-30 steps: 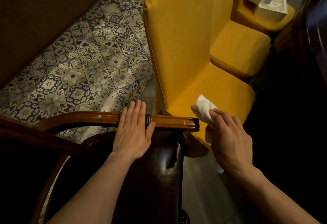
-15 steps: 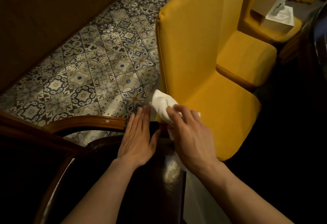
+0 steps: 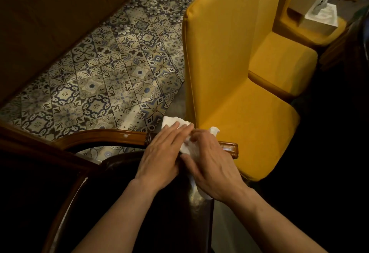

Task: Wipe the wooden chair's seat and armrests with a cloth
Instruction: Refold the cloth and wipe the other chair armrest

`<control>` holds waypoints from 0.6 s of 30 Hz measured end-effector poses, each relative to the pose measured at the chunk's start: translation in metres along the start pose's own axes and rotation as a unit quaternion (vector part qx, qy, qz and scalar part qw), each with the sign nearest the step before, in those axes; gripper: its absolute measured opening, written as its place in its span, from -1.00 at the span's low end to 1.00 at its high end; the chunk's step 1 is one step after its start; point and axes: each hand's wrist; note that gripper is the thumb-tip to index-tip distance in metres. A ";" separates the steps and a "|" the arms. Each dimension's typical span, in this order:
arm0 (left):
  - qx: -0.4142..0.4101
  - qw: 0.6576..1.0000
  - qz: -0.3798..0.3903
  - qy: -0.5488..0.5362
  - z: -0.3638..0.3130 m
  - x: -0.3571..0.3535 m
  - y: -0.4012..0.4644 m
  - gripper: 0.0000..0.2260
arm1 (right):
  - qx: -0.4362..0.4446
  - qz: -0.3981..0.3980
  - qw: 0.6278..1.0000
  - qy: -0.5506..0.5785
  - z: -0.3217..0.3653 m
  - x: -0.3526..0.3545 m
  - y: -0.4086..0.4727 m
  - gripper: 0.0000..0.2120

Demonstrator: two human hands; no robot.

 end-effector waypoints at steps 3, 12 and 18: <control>0.012 1.000 -0.004 0.010 -0.003 0.000 0.001 -0.19 | -0.070 -0.103 0.992 -0.036 -0.016 0.006 -0.001 -0.62; 0.007 0.999 -0.025 0.018 -0.005 0.009 0.001 -0.30 | -0.154 0.009 0.980 -0.127 -0.037 -0.011 -0.014 -0.40; -0.001 0.995 -0.079 0.056 0.006 0.024 -0.007 -0.45 | -0.132 0.006 0.975 -0.179 -0.034 -0.024 -0.011 -0.29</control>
Point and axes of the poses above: each hand's wrist, its own y-axis towards the middle knuckle, its own x-axis out of the back of the hand, z = x × y, and after that the axes turned 12 degrees about -x, right-handed
